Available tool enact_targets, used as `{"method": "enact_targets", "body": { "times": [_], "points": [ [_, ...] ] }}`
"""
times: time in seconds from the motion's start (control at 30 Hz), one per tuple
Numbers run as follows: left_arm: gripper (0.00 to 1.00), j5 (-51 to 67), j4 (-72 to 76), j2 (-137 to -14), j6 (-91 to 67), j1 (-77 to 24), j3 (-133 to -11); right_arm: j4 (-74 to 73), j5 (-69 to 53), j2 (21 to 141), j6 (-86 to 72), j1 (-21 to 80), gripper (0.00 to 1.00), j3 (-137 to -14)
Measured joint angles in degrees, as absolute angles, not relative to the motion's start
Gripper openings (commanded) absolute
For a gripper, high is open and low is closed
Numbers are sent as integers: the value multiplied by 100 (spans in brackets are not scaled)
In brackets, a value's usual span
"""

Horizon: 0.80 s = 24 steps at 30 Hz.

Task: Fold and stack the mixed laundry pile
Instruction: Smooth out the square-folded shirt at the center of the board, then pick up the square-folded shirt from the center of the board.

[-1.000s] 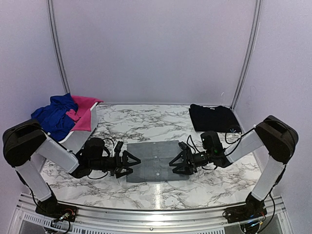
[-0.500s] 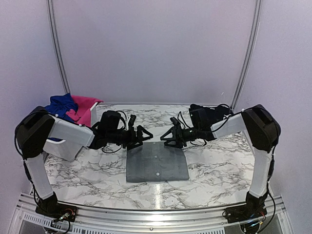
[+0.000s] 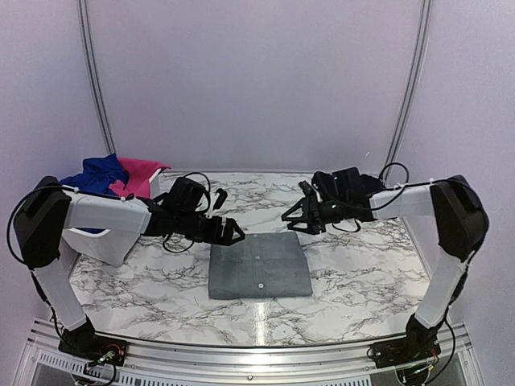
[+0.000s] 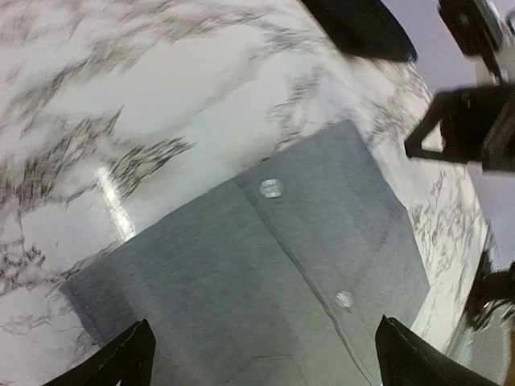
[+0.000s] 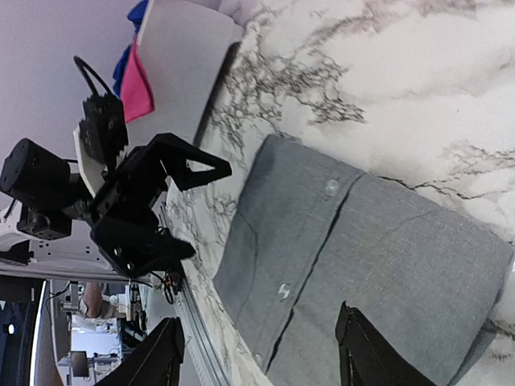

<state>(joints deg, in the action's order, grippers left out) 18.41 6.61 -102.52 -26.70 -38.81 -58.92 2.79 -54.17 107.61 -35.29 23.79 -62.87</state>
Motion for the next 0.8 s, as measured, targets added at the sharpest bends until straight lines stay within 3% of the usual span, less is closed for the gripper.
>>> {"method": "enact_targets", "body": {
  "times": [0.2, 0.37, 0.57, 0.8],
  "points": [
    [98, 735, -381, -9651, -939, -5376, -6781, 104, -5321, 9026, -3470, 1986, 61, -5238],
    [91, 126, -1020, -10394, 187, -6322, -7728, -196, -5231, 8615, -3489, 1662, 61, -4195],
    [82, -209, -1496, -11465, 849, -6807, -8464, -381, -5212, 8372, -3509, 1603, 62, -3686],
    [74, -303, -1664, -11852, 1162, -6934, -8698, -316, -5190, 8243, -3701, 1594, 62, -3330]
  ]
}}
